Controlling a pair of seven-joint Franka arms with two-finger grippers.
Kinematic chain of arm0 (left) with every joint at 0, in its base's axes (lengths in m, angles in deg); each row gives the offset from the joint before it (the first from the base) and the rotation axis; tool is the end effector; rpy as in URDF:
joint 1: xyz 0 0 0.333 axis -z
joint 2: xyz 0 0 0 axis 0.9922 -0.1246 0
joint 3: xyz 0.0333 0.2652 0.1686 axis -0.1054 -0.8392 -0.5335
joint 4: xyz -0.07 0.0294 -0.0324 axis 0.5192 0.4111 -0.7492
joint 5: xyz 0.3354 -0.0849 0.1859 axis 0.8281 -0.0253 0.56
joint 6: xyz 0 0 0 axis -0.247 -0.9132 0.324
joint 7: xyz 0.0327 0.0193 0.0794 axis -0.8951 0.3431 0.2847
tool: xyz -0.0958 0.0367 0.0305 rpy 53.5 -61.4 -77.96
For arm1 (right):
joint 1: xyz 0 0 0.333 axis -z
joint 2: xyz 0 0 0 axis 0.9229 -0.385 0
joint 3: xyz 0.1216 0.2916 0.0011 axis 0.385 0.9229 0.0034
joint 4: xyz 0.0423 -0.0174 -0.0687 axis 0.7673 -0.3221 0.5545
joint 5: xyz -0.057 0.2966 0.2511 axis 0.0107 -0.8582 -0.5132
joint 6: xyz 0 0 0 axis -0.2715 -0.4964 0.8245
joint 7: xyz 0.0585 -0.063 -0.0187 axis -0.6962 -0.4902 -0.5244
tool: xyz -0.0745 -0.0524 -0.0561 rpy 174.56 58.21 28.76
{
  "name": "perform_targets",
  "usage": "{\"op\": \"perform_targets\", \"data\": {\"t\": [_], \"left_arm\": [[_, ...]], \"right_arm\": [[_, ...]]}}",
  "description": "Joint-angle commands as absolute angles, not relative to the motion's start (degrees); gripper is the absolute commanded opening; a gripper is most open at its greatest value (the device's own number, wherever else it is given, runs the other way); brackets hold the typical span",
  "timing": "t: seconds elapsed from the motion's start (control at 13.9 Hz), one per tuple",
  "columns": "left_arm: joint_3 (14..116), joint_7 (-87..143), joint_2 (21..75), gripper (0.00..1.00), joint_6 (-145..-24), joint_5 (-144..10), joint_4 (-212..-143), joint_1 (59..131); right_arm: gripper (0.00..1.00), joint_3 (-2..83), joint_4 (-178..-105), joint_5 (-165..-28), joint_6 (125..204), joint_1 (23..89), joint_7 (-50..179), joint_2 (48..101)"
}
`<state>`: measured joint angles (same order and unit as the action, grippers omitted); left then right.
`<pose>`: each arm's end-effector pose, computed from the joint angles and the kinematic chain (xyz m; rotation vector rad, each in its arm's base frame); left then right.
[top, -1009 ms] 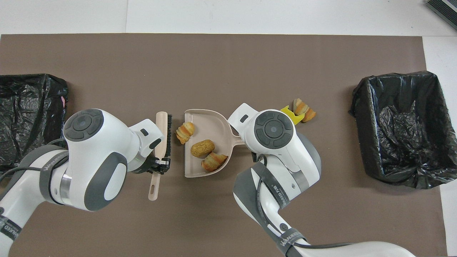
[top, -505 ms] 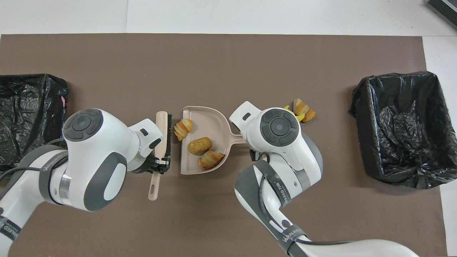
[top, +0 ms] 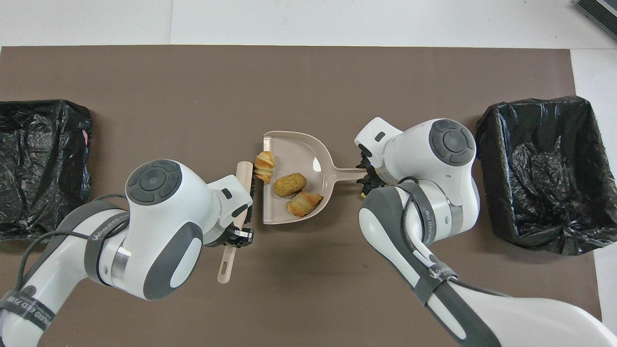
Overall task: Sweep and dump trash in bin
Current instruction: 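Carry the loaded dustpan to the far bin with the right gripper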
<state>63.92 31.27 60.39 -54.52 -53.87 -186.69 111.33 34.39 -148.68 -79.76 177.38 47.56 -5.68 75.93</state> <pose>0.4465 -0.2764 0.4463 2.9706 -0.3473 -0.2793 0.5759 0.2215 0.3720 -2.1282 -2.1225 -0.2720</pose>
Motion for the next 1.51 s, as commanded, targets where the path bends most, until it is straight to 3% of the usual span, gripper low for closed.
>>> {"op": "perform_targets", "data": {"t": [0.0, 0.58, 0.79, 1.01, 1.23, 1.44], "left_arm": [[63.59, 30.85, 61.00, 0.00, -53.16, -53.49, -184.71, 112.64], [61.84, 27.54, 64.96, 0.00, -42.36, -53.23, -182.42, 109.65], [61.83, 20.84, 67.93, 0.00, -42.42, -53.23, -186.61, 108.24], [63.49, 20.75, 72.07, 0.00, -49.08, -53.23, -195.84, 110.08], [67.01, 18.03, 71.65, 0.00, -54.01, -53.23, -201.30, 111.84], [67.02, 12.76, 70.24, 0.00, -63.85, -53.31, -206.40, 117.98]], "right_arm": [[0.00, 34.82, -149.64, -81.78, 178.11, 48.20, -7.27, 77.32], [0.00, 34.82, -149.73, -95.21, 178.98, 55.04, -22.71, 77.59], [0.00, 34.82, -148.77, -99.42, 177.85, 57.07, -28.26, 77.33], [0.00, 33.95, -144.56, -98.66, 167.95, 59.08, -28.10, 78.90], [0.00, 34.12, -138.06, -93.84, 156.78, 64.88, -28.54, 78.99], [0.00, 34.12, -135.49, -89.70, 151.22, 69.98, -29.32, 79.87]]}}
